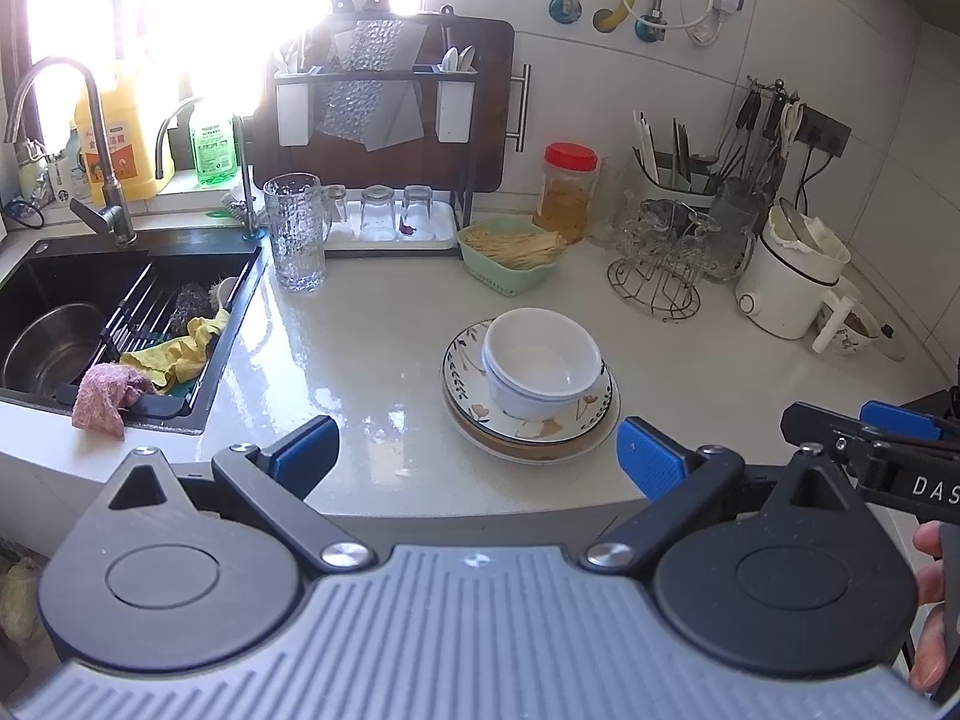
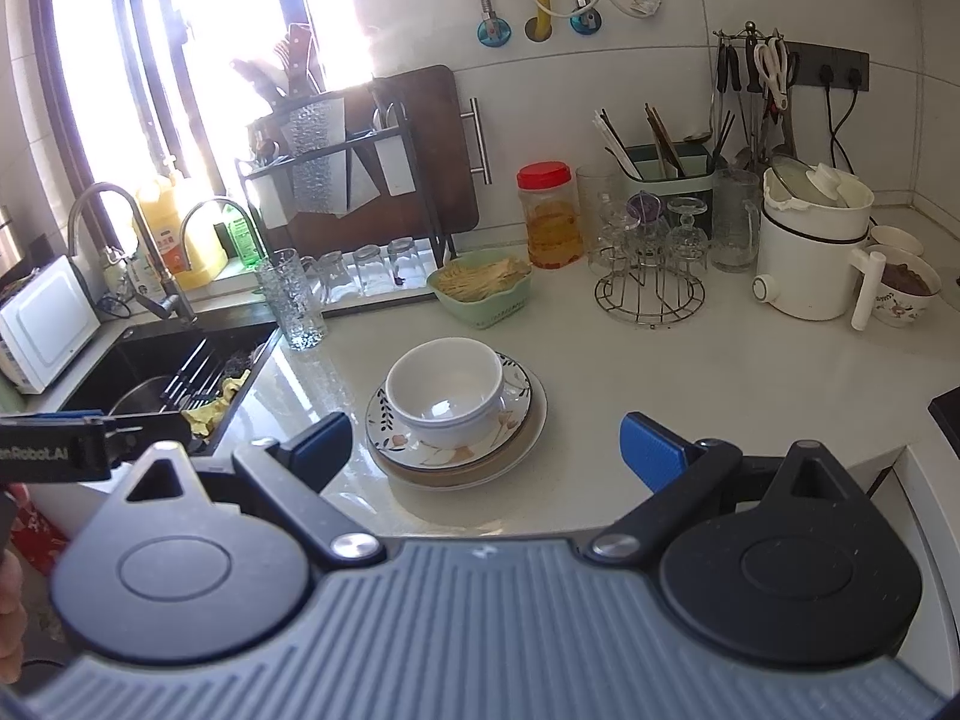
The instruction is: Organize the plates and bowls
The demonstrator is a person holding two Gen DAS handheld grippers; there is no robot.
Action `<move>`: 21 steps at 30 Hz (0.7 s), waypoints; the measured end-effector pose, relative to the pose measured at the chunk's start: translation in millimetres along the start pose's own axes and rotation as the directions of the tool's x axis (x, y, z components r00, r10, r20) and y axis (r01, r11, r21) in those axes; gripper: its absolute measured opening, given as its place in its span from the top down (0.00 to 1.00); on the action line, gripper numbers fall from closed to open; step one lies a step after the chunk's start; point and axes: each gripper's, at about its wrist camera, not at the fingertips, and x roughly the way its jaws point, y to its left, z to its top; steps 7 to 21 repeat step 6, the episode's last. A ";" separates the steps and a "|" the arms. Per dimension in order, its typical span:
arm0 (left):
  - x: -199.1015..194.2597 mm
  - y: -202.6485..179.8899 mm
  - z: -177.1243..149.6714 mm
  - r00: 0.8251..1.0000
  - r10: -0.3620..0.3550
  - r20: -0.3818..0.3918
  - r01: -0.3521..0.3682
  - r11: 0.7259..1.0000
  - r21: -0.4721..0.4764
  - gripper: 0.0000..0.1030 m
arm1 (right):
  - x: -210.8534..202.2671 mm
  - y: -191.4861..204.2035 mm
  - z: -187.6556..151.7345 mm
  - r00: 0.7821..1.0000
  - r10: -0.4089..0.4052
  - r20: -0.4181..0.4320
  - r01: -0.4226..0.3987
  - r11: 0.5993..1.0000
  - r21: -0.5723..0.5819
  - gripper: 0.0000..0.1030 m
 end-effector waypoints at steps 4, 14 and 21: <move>1.1 -1.2 0.8 1.000 -0.005 -0.002 0.005 1.000 0.004 0.02 | 0.6 0.0 -0.7 1.000 -0.001 0.001 0.001 1.000 0.003 0.05; 1.5 -1.6 0.3 1.000 -0.006 -0.007 0.006 1.000 0.010 0.02 | 0.9 0.1 -0.5 1.000 -0.001 0.000 0.001 1.000 0.000 0.06; 1.5 -1.6 0.3 1.000 -0.006 -0.007 0.006 1.000 0.010 0.02 | 0.9 0.1 -0.5 1.000 -0.001 0.000 0.001 1.000 0.000 0.06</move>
